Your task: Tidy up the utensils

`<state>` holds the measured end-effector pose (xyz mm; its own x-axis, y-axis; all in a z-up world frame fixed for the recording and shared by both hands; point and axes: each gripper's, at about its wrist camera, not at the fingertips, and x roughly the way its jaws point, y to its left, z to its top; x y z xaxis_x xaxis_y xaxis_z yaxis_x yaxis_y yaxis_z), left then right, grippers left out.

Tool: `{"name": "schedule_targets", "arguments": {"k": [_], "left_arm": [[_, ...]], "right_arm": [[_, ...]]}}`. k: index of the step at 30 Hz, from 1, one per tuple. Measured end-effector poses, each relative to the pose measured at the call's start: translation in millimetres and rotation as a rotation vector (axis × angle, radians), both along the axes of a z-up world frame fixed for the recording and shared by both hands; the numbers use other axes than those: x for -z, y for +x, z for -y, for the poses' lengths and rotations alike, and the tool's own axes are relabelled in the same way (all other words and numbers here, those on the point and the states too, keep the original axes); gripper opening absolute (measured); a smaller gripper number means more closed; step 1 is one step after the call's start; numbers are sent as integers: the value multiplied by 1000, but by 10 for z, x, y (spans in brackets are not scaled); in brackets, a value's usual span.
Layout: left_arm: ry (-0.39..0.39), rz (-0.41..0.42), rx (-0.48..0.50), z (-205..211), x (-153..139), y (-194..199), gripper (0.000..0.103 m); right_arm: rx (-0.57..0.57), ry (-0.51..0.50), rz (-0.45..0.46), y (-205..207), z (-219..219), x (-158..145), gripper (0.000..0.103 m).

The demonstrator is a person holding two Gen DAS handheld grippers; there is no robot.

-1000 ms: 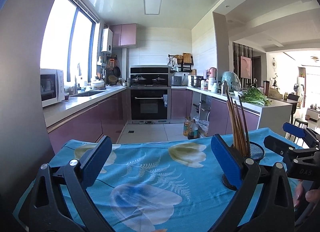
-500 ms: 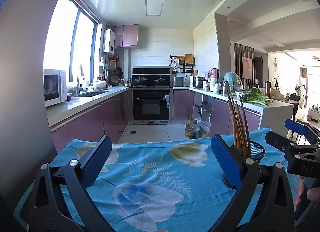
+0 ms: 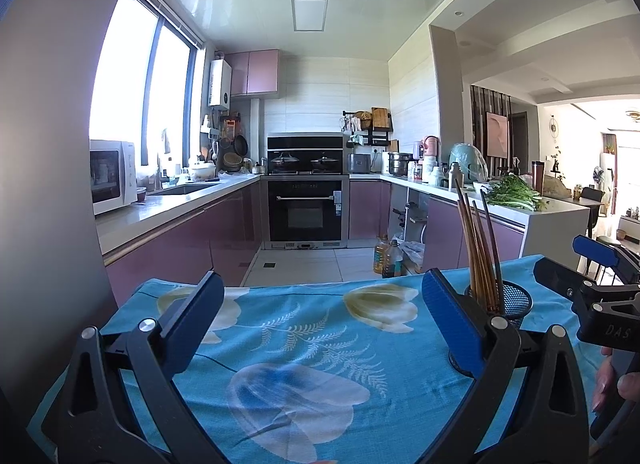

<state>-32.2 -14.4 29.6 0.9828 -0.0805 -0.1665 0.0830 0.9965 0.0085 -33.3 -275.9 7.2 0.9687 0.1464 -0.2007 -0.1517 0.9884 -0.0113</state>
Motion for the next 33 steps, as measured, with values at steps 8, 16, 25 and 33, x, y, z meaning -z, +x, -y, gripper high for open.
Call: {"name": "schedule_targets", "arguments": {"k": [8, 16, 25, 33], "left_arm": [[3, 0, -2, -2, -17, 3, 97], [5, 1, -3, 4, -19, 5, 97], [12, 4, -6, -11, -34, 12, 97], [12, 4, -7, -11, -37, 10, 97]], "right_arm": [[7, 4, 2, -5, 2, -5, 97], [5, 6, 2, 0, 14, -8, 97], [3, 6, -1, 5, 16, -13, 97], [3, 6, -1, 9, 16, -19, 97]]}}
